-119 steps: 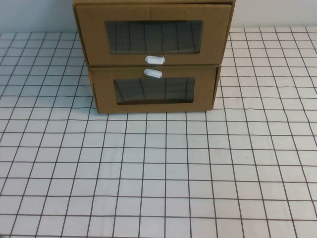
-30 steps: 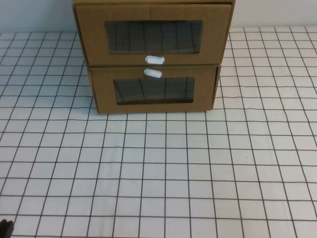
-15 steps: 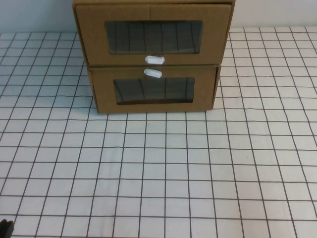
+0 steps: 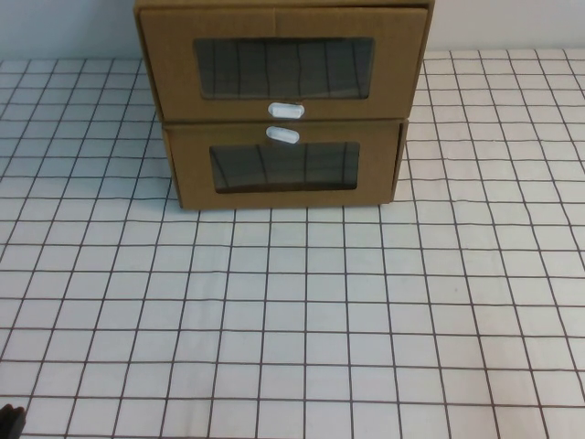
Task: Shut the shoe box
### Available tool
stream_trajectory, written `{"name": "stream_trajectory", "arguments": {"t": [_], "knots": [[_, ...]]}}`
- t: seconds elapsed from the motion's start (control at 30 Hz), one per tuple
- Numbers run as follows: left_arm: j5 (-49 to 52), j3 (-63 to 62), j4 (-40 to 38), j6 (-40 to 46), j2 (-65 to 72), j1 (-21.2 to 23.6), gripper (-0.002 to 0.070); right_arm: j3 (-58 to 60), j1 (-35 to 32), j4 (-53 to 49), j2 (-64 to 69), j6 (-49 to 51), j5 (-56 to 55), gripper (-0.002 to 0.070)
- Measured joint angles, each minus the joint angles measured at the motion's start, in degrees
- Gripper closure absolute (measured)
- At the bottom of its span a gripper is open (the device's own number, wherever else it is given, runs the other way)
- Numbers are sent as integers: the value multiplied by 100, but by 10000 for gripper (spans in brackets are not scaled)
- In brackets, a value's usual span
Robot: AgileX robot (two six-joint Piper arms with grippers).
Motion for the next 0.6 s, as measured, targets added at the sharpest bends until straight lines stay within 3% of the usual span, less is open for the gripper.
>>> {"name": "stream_trajectory", "arguments": {"t": [0.17,0.43,0.6], "knots": [[0,0,0,0,0,0,680,750,-34,1085,-183,-1236,0,689],[0,0,0,0,0,0,680,1342,-633,1561,-462,-1411,16,689],[0,0,0,0,0,0,680,1342,-681,1606,-462,-1411,277,690]]}}
